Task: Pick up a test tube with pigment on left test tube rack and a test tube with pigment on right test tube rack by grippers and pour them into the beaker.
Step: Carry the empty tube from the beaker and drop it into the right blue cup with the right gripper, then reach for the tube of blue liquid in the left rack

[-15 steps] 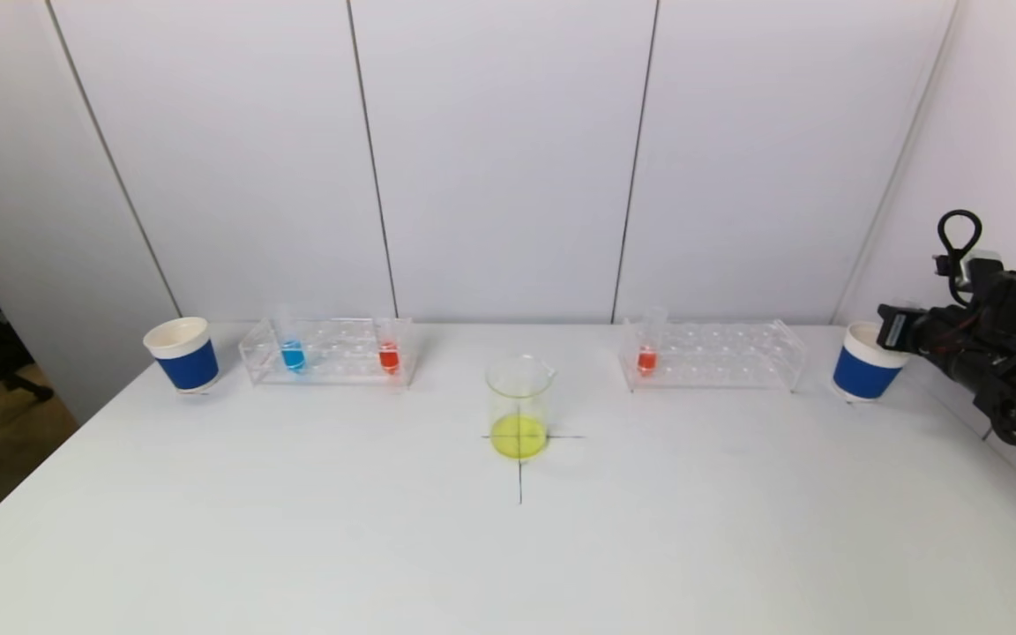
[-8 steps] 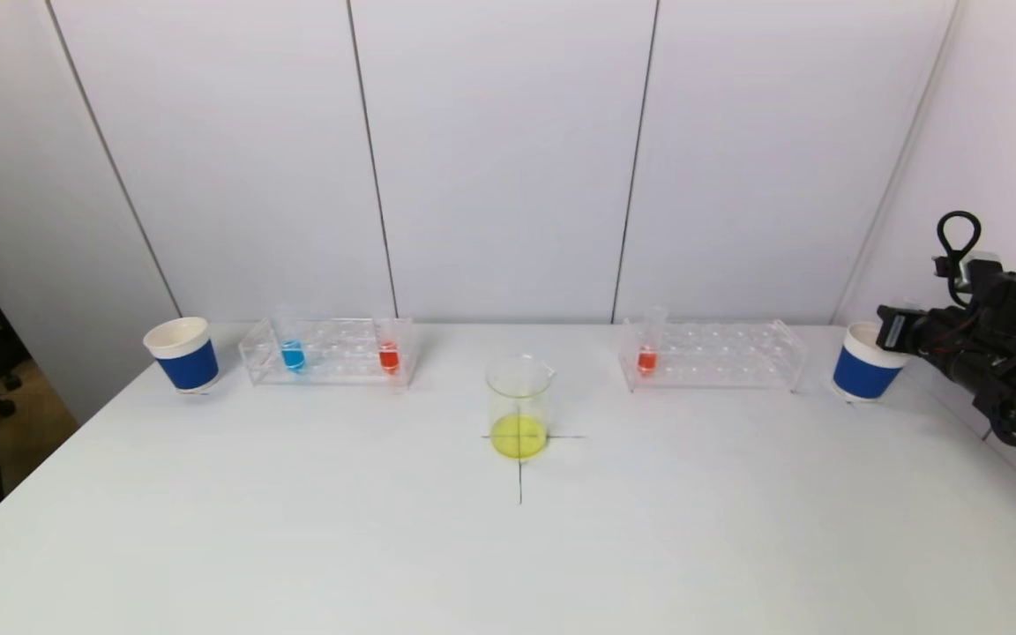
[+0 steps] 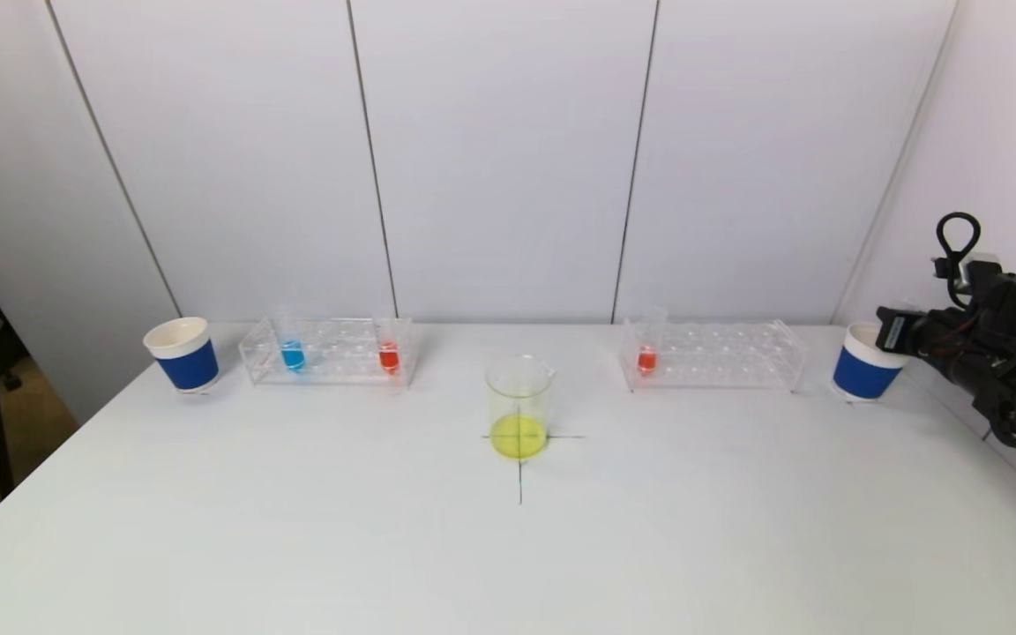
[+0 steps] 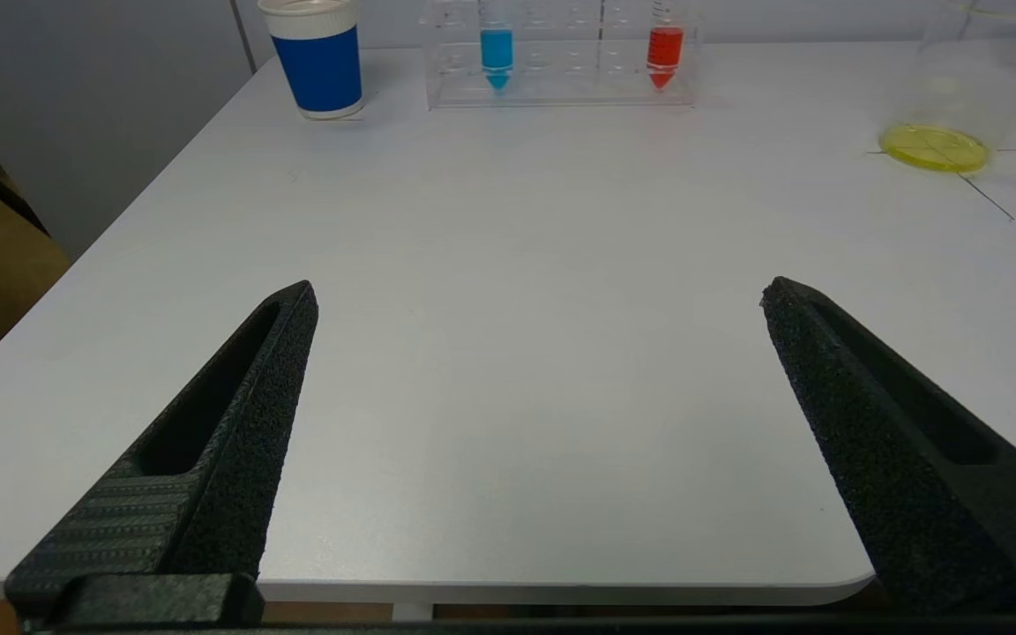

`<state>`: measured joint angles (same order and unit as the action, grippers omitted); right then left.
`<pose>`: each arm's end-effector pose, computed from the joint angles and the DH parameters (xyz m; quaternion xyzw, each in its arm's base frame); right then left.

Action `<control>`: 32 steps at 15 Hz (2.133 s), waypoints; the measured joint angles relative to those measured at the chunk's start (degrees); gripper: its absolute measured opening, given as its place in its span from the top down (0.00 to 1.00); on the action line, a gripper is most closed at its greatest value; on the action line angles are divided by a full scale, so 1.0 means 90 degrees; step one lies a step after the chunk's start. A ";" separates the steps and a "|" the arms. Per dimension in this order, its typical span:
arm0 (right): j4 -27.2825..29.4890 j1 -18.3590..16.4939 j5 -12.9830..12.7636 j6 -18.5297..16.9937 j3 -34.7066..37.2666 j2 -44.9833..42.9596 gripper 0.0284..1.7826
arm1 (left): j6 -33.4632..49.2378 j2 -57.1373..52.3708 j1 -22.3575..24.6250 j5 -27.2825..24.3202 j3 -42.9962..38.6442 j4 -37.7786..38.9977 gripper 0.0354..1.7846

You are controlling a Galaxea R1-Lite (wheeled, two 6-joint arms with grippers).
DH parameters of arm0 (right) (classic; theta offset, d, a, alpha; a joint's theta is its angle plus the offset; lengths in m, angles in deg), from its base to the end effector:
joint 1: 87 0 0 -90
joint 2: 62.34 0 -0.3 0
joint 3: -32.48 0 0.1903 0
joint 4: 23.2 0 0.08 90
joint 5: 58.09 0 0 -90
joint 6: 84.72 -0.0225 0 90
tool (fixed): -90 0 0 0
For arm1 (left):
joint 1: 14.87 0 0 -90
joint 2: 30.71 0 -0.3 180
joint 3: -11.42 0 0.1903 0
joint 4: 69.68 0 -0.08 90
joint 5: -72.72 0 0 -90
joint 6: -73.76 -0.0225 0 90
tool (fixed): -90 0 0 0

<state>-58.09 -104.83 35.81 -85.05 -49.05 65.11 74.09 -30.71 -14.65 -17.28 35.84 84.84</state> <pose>0.3959 -0.1257 0.0819 0.0210 0.0940 -0.1210 0.9880 -0.0242 -0.0001 0.0768 -0.0029 0.0092 0.0019 1.0000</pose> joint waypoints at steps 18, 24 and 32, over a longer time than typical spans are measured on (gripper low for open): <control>0.0000 -0.0011 -0.0008 -0.0003 0.0004 -0.0022 0.01 | 0.0000 0.0000 0.0000 0.0000 0.0000 0.0000 0.01; 0.0000 0.0001 0.0000 -0.0003 0.0004 -0.0123 0.01 | -0.0003 0.0000 -0.0001 0.0000 0.0000 0.0000 0.01; 0.0119 0.0610 0.0001 -0.0003 0.0295 -0.1158 0.01 | -0.0003 0.0000 0.0000 0.0000 0.0000 0.0000 0.01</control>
<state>-57.02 -99.35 35.82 -85.07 -46.39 54.68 74.06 -30.71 -14.65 -17.28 35.84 84.84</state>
